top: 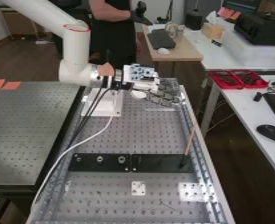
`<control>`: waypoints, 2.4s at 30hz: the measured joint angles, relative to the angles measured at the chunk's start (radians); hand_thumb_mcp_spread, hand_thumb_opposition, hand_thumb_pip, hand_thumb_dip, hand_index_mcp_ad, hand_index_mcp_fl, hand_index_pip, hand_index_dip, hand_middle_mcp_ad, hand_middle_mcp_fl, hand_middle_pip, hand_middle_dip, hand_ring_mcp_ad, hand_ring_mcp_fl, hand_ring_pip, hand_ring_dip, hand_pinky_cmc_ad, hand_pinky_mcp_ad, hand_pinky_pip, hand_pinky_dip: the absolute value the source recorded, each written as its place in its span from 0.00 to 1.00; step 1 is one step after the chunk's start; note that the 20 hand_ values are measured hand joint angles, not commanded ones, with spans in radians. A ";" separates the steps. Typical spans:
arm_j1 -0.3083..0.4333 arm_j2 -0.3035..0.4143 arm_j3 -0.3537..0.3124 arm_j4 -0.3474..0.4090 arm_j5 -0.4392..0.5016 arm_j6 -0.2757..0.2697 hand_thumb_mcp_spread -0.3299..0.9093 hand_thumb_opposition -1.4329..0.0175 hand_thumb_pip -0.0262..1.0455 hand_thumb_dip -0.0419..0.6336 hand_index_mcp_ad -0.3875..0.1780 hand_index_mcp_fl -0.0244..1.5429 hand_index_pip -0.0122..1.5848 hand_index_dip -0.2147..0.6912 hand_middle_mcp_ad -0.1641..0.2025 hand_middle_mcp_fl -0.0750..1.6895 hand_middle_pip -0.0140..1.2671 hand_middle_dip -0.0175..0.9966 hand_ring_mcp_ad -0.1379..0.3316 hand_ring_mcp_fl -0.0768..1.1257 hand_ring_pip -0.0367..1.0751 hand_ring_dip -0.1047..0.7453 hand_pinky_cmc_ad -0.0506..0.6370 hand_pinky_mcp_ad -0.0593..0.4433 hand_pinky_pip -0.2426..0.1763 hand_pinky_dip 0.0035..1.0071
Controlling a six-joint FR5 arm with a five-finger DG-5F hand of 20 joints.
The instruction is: Grab the drill bit and place it in the clear container
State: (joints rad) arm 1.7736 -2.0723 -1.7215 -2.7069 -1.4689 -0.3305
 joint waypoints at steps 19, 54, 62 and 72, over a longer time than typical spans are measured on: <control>-0.050 0.240 -0.134 0.058 0.116 -0.025 0.58 0.46 0.43 0.39 0.48 0.17 0.09 0.53 0.59 0.13 0.10 0.22 0.69 0.06 0.11 0.14 0.51 0.40 0.32 0.25; -0.090 0.281 -0.120 0.037 0.064 -0.047 0.59 0.46 0.37 0.39 0.48 0.20 0.07 0.60 0.59 0.12 0.11 0.22 0.71 0.06 0.11 0.14 0.54 0.45 0.28 0.26; -0.094 0.285 -0.120 0.032 0.075 -0.048 0.58 0.46 0.36 0.37 0.48 0.20 0.06 0.60 0.59 0.12 0.11 0.22 0.71 0.06 0.11 0.14 0.53 0.45 0.29 0.26; -0.099 0.291 -0.121 0.034 0.078 -0.063 0.59 0.46 0.35 0.37 0.48 0.20 0.06 0.61 0.59 0.12 0.11 0.22 0.71 0.06 0.11 0.14 0.55 0.44 0.29 0.27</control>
State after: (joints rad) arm 1.6742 -1.7815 -1.8420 -2.6727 -1.3904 -0.3940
